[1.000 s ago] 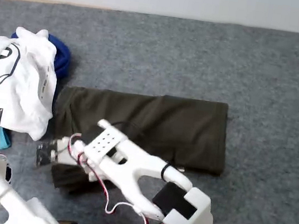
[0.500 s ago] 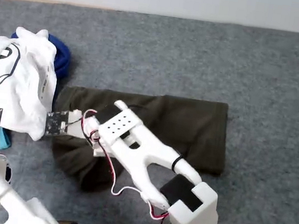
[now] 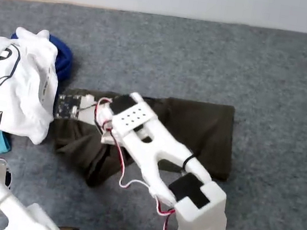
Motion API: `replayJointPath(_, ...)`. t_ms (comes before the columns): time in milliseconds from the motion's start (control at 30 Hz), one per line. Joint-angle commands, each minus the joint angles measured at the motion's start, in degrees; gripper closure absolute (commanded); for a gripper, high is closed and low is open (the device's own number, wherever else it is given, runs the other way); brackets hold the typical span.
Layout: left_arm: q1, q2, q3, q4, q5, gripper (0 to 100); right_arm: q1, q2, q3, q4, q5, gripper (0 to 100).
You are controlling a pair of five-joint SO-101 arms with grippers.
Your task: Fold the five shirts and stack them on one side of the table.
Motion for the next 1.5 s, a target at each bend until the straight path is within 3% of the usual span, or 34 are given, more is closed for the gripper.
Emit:
replayJointPath(0, 0.4, -0.6, -0.4, -0.8, 0.3, 90, 1.2, 1.3, -9.4, 4.0, 0.3, 98.8)
replayJointPath(267, 0.3, -0.6, -0.4, -0.6, 0.3, 90, 2.5, 9.6, -21.9, 10.6, 0.3, 98.6)
replayJointPath(433, 0.2, -0.6, -0.3, -0.6, 0.3, 90, 3.6, 12.9, -24.3, 13.2, 0.1, 91.1)
replayJointPath(633, 0.2, -0.6, -0.3, -0.6, 0.3, 90, 4.5, 13.1, -24.4, 14.5, -5.6, 83.1)
replayJointPath(967, 0.4, -0.6, -0.3, -0.6, 0.3, 90, 1.7, 13.1, -30.0, 24.2, -6.1, 85.2)
replayJointPath(1467, 0.4, -0.6, -0.3, -0.5, 0.3, 90, 3.1, 14.2, -37.0, 23.2, -10.8, 85.1)
